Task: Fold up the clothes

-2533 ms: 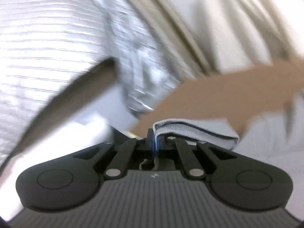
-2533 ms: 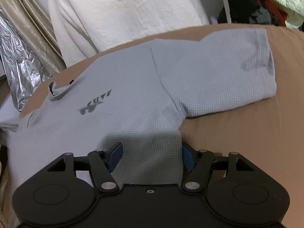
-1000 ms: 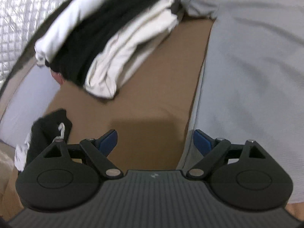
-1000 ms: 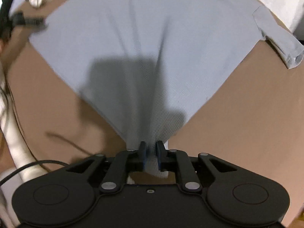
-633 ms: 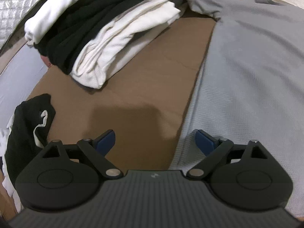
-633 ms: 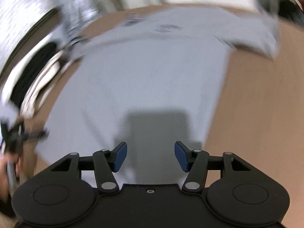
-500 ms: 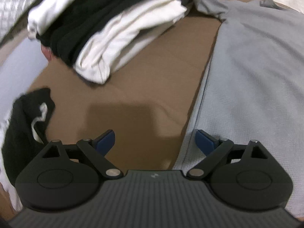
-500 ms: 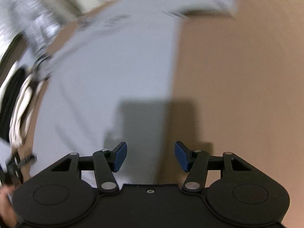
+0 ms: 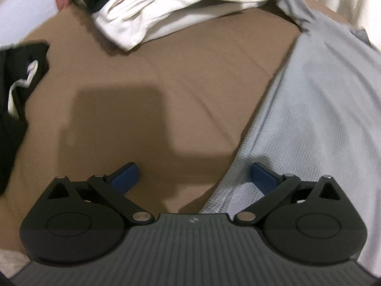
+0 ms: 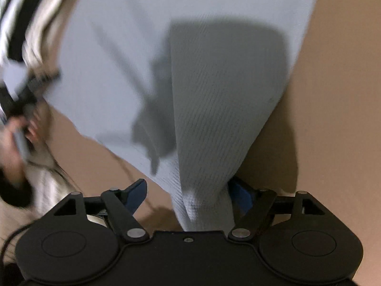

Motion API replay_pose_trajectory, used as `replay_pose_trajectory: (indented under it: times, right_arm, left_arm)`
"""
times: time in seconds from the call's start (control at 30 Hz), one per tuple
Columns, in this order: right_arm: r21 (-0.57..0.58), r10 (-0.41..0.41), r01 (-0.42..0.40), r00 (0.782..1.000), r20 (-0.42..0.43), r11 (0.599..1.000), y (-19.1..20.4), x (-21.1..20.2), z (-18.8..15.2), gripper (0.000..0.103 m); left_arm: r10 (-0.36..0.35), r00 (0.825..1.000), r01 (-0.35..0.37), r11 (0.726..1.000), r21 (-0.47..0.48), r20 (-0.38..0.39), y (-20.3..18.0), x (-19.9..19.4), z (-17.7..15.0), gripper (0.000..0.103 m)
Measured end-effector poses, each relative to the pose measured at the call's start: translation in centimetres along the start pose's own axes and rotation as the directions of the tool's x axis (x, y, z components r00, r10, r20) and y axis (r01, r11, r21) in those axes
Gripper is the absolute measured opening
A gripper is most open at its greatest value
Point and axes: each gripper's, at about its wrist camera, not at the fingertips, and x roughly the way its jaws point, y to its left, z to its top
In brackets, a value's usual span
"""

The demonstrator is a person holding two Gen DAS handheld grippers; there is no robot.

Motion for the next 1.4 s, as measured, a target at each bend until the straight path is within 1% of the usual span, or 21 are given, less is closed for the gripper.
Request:
replay_pose_trajectory:
  times: [0.03,0.07,0.1,0.13,0.23,0.3,0.37,0.47,0.5,0.57,0.6,0.67,0.73,0.8,0.83,0.9,1.0,1.1,1.13,1.27,1.4]
  right_arm:
    - [-0.024,-0.033,0.033,0.999,-0.010,0.999,0.6,0.6,0.1,0.077]
    - [-0.049,-0.067,0.066,0.998,-0.009,0.997,1.2,0.8,0.2,0.048]
    - [-0.074,-0.081,0.081,0.997,0.003,0.994,1.6,0.4,-0.1,0.021]
    - [-0.096,-0.073,0.074,0.997,0.013,0.993,2.0,-0.3,-0.5,0.009]
    - [-0.193,-0.050,0.058,0.998,0.047,0.979,3.3,-4.1,-2.5,0.009]
    - [-0.253,-0.040,0.051,0.998,0.048,0.966,4.3,-6.8,-4.4,0.009]
    - [-0.297,-0.045,0.054,0.998,0.037,0.953,4.8,-7.6,-5.2,0.010]
    - [-0.256,-0.106,0.099,0.994,-0.014,0.962,4.1,-5.6,-4.8,0.025]
    - [-0.257,-0.126,0.112,0.991,-0.035,0.960,4.0,-4.5,-4.6,0.028]
    - [-0.262,-0.152,0.126,0.985,-0.080,0.957,3.8,-3.1,-4.9,0.049]
    - [-0.269,-0.162,0.137,0.984,-0.072,0.953,3.8,-3.1,-4.9,0.048]
    - [-0.249,-0.137,0.140,0.990,0.031,0.958,3.8,-5.0,-4.5,0.048]
    - [-0.213,-0.103,0.134,0.983,0.149,0.968,3.7,-7.4,-3.9,0.049]
    - [-0.178,-0.072,0.123,0.961,0.267,0.976,3.6,-9.8,-3.3,0.056]
    - [-0.161,-0.058,0.116,0.944,0.324,0.980,3.6,-11.0,-3.0,0.061]
    - [-0.122,-0.033,0.094,0.902,0.429,0.988,3.1,-13.2,-2.2,0.061]
    - [-0.018,0.006,0.005,0.840,0.543,1.000,0.3,-15.1,0.5,0.061]
    - [0.098,0.011,-0.090,0.792,0.611,0.991,-3.1,-15.3,3.6,0.061]
    - [0.146,-0.017,-0.097,0.779,0.626,0.985,-4.4,-14.3,4.5,0.062]
    - [0.363,-0.234,0.002,0.767,0.597,0.932,-9.4,-10.6,5.7,0.062]
    - [0.441,-0.288,0.017,0.781,0.555,0.897,-13.5,-9.9,6.2,0.062]
  left_arm:
    - [-0.004,1.000,0.003,0.999,0.051,0.021,-0.7,-0.3,-0.1,0.043]
    - [-0.020,0.999,0.017,0.995,0.094,0.035,-1.5,-1.1,-0.1,0.003]
    - [-0.034,0.998,0.027,0.990,0.135,0.050,-2.4,-2.0,-0.1,0.000]
    - [-0.021,0.996,0.007,0.987,0.158,0.085,-2.7,-3.1,-0.2,0.000]
    - [0.040,0.977,-0.090,0.968,0.234,0.210,-2.8,-7.8,-0.3,0.000]
    - [-0.006,0.982,-0.035,0.977,0.210,0.188,-1.5,-9.9,-0.1,0.001]
    - [0.013,0.991,-0.044,0.972,0.231,0.135,-1.6,-9.3,-0.6,0.001]
    - [0.046,0.999,-0.043,0.958,0.284,-0.002,-2.7,-5.7,-2.2,0.001]
    - [0.060,0.998,-0.053,0.953,0.298,-0.013,-3.1,-5.1,-2.7,0.001]
    - [0.089,0.995,-0.074,0.943,0.326,-0.032,-3.8,-4.0,-3.5,0.008]
    - [0.108,0.994,-0.097,0.935,0.342,-0.014,-4.0,-4.4,-3.5,0.010]
    - [0.133,0.991,-0.129,0.933,0.336,0.010,-4.0,-5.3,-3.4,0.026]
    - [0.129,0.990,-0.139,0.944,0.299,0.053,-3.6,-7.0,-3.1,0.028]
    - [0.076,0.993,-0.096,0.966,0.239,0.090,-3.4,-9.0,-2.5,0.036]
    - [0.046,0.993,-0.068,0.973,0.220,0.106,-3.9,-9.7,-2.0,0.043]
    - [-0.015,0.990,-0.012,0.981,0.194,0.137,-6.0,-11.2,-0.9,0.046]
    - [-0.083,0.984,0.046,0.973,0.227,0.156,-10.3,-11.8,0.6,0.054]
    - [-0.108,0.981,0.065,0.965,0.255,0.159,-14.9,-12.1,1.9,0.060]
    - [-0.112,0.981,0.066,0.962,0.263,0.161,-16.3,-12.2,2.0,0.062]
    - [-0.119,0.977,0.062,0.952,0.301,0.174,-20.6,-11.0,2.3,0.066]
    - [-0.142,0.975,0.086,0.950,0.301,0.169,-24.2,-8.5,3.4,0.066]
